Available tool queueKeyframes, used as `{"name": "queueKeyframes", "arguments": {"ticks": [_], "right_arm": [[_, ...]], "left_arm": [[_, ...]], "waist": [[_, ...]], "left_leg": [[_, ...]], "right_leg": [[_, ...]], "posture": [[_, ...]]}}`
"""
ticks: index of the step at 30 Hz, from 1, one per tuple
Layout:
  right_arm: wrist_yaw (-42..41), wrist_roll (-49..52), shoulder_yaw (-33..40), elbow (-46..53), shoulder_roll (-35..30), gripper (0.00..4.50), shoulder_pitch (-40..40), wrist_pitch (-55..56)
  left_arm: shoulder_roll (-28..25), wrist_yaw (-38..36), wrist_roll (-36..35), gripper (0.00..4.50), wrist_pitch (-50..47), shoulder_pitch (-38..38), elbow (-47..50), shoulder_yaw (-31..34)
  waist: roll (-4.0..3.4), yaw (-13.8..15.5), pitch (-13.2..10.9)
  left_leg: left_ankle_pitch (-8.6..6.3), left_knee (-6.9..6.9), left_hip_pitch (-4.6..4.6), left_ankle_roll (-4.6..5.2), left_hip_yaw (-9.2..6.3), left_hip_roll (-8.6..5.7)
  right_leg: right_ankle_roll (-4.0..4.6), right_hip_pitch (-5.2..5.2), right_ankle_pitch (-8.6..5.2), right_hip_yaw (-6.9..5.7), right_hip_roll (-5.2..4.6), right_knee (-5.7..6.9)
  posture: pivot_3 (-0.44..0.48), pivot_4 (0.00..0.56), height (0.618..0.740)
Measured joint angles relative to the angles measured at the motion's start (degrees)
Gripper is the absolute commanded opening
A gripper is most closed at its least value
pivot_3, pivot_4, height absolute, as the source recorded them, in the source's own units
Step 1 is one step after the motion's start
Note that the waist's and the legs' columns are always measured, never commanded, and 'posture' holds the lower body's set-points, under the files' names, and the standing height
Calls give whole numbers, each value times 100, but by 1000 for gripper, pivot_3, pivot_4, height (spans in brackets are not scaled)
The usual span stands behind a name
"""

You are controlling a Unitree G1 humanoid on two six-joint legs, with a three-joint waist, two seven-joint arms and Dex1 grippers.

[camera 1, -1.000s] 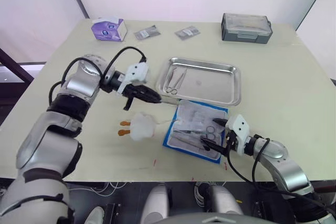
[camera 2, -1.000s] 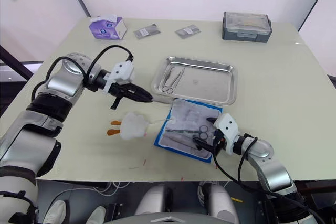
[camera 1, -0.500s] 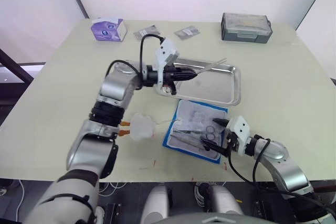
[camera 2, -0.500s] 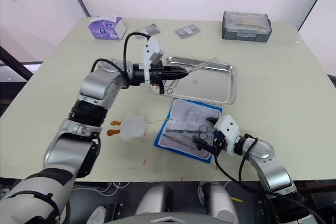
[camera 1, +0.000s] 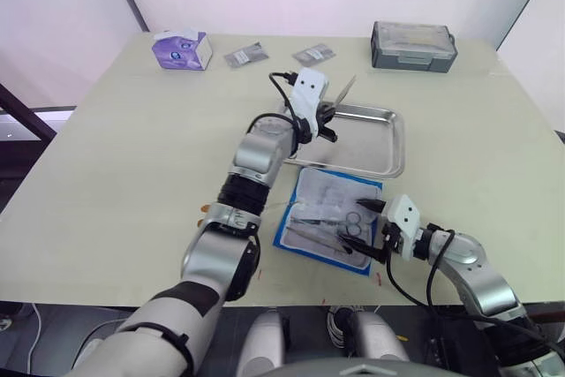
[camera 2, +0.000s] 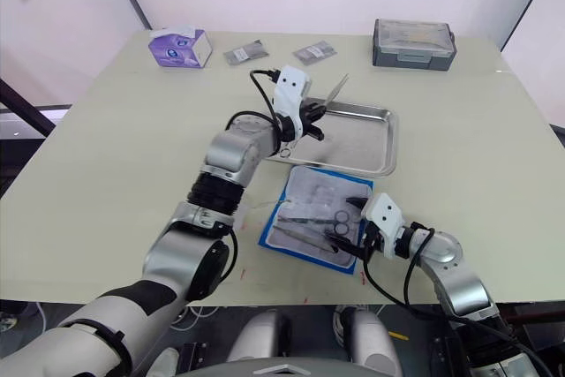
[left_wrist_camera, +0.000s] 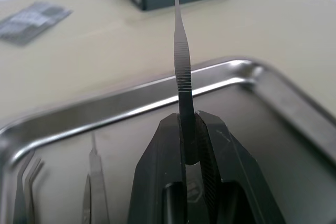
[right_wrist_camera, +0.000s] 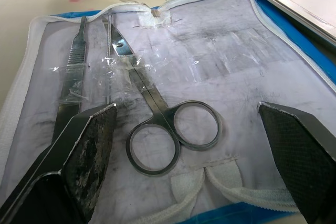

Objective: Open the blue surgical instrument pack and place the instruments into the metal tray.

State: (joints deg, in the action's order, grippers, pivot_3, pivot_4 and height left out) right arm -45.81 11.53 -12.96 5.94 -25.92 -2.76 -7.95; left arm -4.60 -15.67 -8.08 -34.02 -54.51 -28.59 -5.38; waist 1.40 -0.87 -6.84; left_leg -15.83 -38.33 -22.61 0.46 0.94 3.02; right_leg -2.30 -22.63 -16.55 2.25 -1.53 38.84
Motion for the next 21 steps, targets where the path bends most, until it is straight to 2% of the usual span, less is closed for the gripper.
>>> {"name": "queueKeyframes", "arguments": {"ticks": [7, 21], "right_arm": [[-4, 0, 0, -28, -1, 4500, -4, 44], [22, 0, 0, -21, -3, 4500, 15, 54]], "left_arm": [[194, 669, 234, 150, -215, 173, -89, 91], [224, 844, 222, 150, -822, 412, -57, 328]], "waist": [[0, 2, 0], [0, 6, 0]], "left_leg": [[1, 1, 1, -1, 0, 0], [6, 1, 1, -11, 1, 0]], "right_leg": [[0, 0, 0, 0, 0, 0], [0, 0, 0, 0, 0, -1]], "posture": [[0, 150, 738], [0, 150, 738]]}}
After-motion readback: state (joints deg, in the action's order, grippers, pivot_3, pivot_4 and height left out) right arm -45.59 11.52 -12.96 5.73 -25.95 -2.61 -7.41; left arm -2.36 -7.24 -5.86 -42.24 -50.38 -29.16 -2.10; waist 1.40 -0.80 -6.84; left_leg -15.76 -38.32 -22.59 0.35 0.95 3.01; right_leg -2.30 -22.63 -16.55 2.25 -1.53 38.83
